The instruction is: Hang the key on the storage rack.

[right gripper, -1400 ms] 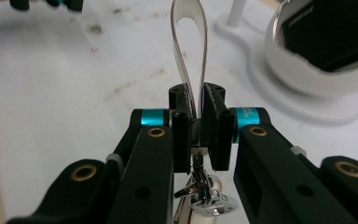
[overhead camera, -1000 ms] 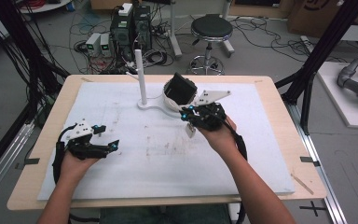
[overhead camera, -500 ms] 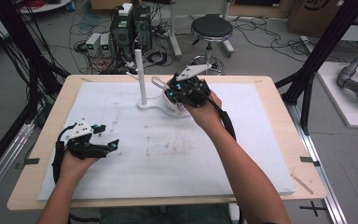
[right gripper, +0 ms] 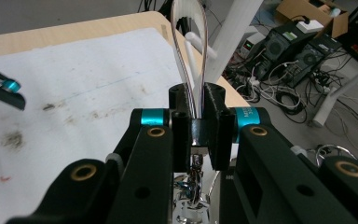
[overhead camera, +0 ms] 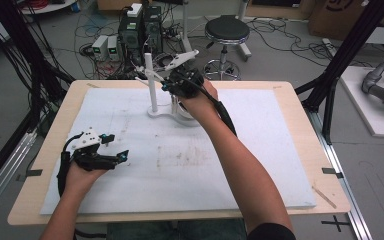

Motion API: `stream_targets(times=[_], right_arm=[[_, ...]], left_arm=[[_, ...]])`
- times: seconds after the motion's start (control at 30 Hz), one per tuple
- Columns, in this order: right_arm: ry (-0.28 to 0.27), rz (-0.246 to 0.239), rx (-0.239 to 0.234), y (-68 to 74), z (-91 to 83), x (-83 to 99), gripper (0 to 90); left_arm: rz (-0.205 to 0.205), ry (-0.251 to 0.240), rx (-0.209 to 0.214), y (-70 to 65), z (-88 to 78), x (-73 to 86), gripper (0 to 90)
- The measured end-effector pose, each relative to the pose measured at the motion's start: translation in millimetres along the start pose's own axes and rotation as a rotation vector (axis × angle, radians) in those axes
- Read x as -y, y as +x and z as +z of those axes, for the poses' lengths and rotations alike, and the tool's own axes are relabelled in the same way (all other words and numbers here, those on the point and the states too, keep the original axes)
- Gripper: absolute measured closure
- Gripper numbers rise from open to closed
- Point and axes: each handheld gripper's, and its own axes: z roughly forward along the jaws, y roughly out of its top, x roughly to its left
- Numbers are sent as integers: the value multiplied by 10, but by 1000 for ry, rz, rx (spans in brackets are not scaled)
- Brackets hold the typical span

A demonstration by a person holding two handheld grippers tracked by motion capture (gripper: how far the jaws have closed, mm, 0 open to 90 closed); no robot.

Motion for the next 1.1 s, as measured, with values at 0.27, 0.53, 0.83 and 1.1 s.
stream_targets(times=[0.27, 0.53, 0.83, 1.1], right_arm=[[22, 6, 13, -37, 169, -89, 826], [27, -15, 10, 14, 277, -182, 825], [55, -32, 37, 13, 404, -168, 825], [85, -33, 47, -9, 533, -123, 825]], left_arm=[[-6, -3, -6, 25, -27, 16, 179], [-8, -2, -5, 28, -27, 22, 179], [-16, -6, -1, 32, -34, 30, 179], [-17, -7, 0, 32, -37, 34, 179]])
